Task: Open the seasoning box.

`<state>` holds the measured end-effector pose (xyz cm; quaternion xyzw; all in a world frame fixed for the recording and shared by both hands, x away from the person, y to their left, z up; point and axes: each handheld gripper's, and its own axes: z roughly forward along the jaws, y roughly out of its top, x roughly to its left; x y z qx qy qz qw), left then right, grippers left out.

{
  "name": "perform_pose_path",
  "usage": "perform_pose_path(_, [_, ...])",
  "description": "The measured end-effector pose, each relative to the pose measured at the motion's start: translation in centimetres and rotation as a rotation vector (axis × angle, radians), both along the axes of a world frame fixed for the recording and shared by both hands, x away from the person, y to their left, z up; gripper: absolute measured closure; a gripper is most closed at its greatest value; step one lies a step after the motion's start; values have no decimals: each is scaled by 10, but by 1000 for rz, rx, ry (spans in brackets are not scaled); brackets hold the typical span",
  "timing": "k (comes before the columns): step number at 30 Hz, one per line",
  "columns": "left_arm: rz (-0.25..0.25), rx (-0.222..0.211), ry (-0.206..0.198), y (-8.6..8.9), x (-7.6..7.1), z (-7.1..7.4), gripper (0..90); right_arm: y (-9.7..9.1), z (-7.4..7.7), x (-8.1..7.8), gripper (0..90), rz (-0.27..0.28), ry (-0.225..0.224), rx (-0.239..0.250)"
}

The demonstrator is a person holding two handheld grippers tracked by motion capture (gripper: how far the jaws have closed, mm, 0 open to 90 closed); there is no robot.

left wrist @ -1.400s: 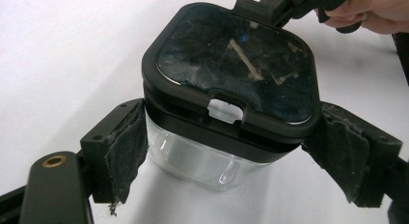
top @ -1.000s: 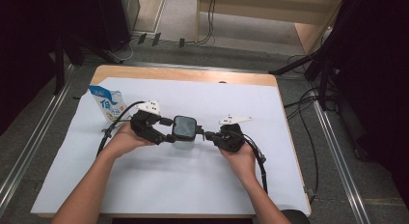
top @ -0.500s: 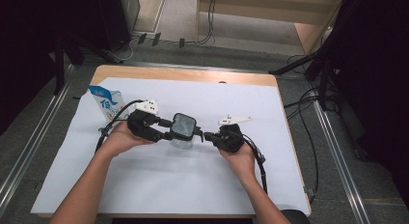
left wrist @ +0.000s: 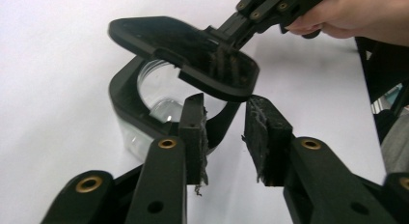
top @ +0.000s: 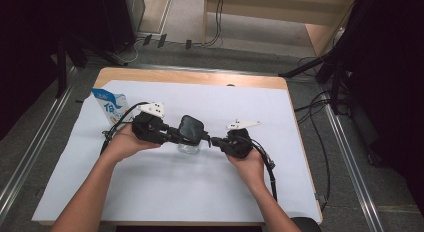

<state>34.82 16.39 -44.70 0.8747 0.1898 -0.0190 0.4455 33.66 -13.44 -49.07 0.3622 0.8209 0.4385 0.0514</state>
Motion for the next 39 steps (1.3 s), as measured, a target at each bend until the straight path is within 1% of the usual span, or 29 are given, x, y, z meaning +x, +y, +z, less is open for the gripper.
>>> perform_pose_path(9, [-17,-4,-6,-5,-3,6,823,0,0,0,900,1,1,3])
perform_pose_path(11, [-10,0,-13,-7,-4,7,852,0,0,0,900,1,1,3])
perform_pose_path(13, [-5,-4,-5,-9,-4,8,870,0,0,0,900,0,3,4])
perform_pose_path(15, [-5,-10,11,-12,-4,9,870,0,0,0,900,0,1,6])
perform_pose_path(17, [7,-20,16,-14,-4,10,871,0,0,-1,900,-1,5,8])
perform_pose_path(20, [2,-19,11,-19,-5,12,872,-1,0,-1,900,-2,6,11])
perform_pose_path(23, [7,-18,6,-26,-7,14,873,-1,-1,-2,900,-4,8,13])
perform_pose_path(26, [-1,-20,3,-31,-8,15,873,0,-1,-4,900,-7,12,15])
perform_pose_path(30, [13,-21,8,-36,-7,16,877,0,-2,-5,900,-8,8,12])
perform_pose_path(39, [20,-29,15,-47,-6,14,896,0,-4,-8,900,-20,8,16])
